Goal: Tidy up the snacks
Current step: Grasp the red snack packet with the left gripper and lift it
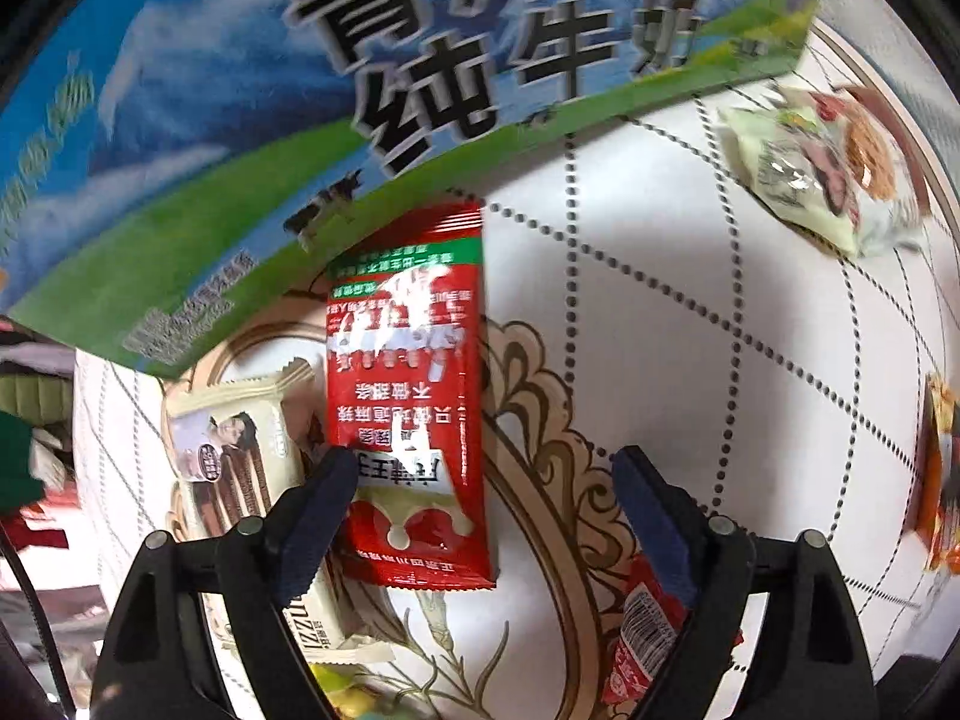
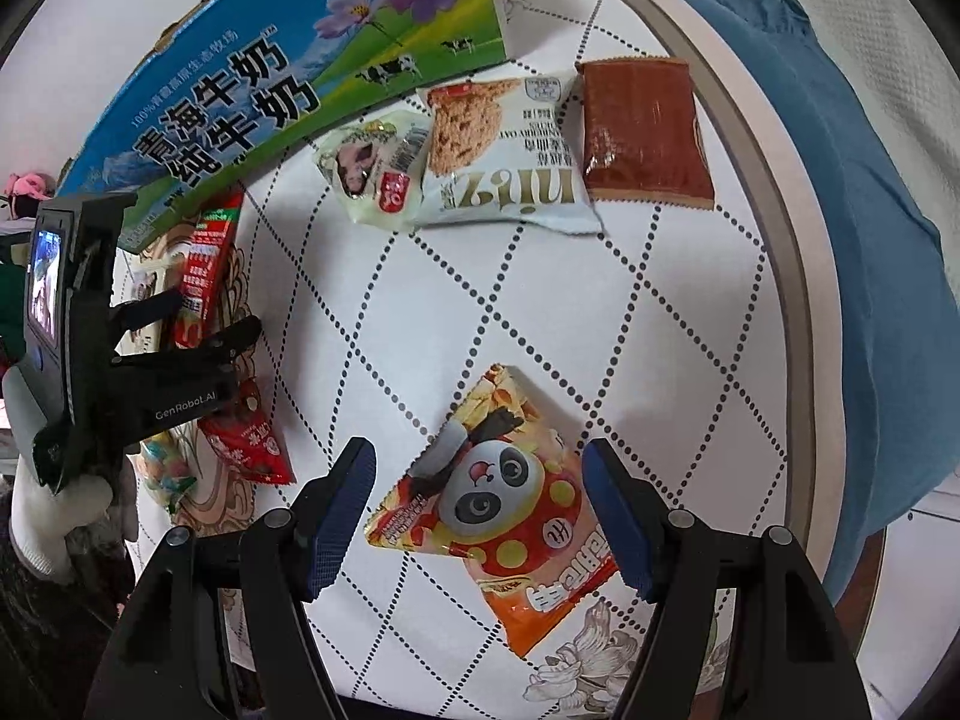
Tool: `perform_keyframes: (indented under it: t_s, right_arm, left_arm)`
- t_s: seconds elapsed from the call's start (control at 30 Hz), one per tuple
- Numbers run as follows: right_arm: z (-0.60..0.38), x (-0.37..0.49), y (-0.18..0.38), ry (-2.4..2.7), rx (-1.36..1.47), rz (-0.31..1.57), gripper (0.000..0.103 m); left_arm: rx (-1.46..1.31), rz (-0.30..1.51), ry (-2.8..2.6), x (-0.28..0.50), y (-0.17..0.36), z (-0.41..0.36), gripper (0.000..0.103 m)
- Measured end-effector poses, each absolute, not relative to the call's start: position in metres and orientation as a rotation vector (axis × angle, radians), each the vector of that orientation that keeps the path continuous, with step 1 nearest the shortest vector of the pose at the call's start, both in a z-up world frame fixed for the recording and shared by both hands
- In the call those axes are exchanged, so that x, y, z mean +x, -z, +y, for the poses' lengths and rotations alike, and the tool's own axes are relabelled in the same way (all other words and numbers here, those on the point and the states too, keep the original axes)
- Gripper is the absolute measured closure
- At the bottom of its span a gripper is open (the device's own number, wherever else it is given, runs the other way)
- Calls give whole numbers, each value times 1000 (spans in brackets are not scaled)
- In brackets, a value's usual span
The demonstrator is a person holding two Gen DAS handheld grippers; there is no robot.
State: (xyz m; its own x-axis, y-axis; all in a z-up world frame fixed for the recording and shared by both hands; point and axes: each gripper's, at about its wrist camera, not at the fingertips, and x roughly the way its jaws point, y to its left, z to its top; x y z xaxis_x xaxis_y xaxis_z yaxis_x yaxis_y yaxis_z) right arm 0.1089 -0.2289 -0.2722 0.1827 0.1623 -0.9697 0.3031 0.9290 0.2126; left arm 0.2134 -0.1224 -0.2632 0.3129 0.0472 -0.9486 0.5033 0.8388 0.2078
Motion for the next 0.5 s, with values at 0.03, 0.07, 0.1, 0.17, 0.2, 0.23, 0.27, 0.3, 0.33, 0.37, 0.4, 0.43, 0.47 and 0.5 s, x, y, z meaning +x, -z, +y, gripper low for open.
perform_keyframes:
  t_s: [0.03, 0.07, 0.1, 0.17, 0.2, 0.23, 0.27, 0.3, 0.33, 0.37, 0.4, 0.43, 0.47, 0.5]
  right_arm:
    - [-229, 109, 273, 102, 401, 1398, 29]
    - [-229, 109, 273, 102, 399, 1400, 29]
    - [-229, 109, 273, 103, 394, 1400, 29]
    - [-228, 109, 272, 105, 390, 1398, 29]
    - [-228, 109, 271, 105, 391, 1397, 29]
    - [-227, 109, 270, 107, 390, 1394, 29]
    - [-227, 110, 268, 106, 389, 1390, 29]
    - [-226, 111, 267, 104, 387, 1389, 29]
    - [-226, 111, 266, 103, 384, 1388, 29]
    - [-224, 112, 265, 101, 381, 1385, 29]
    - [-223, 112, 265, 100, 378, 1383, 29]
    - [-223, 113, 264, 99, 378, 1381, 29]
    - [-223, 113, 264, 99, 379, 1379, 29]
    - [-223, 114, 263, 99, 379, 1377, 29]
  left_arm:
    - [504, 1237, 314, 215, 264, -120, 13]
    - [478, 1244, 302, 219, 263, -116, 13]
    - [466, 1247, 293, 234, 257, -116, 13]
    - [431, 1257, 292, 244, 254, -107, 13]
    - [415, 1261, 296, 247, 252, -104, 13]
    - [396, 1267, 304, 251, 249, -101, 13]
    - [366, 1274, 310, 255, 247, -99, 16]
    - [344, 1278, 317, 258, 249, -92, 19]
    - [323, 1281, 325, 258, 248, -92, 34]
    - [295, 1297, 330, 265, 246, -76, 44]
    - [280, 1301, 327, 264, 244, -75, 49]
    - [266, 1308, 324, 263, 243, -75, 53]
    - [253, 1312, 321, 267, 241, -68, 56]
    - [238, 1319, 317, 267, 234, -68, 57]
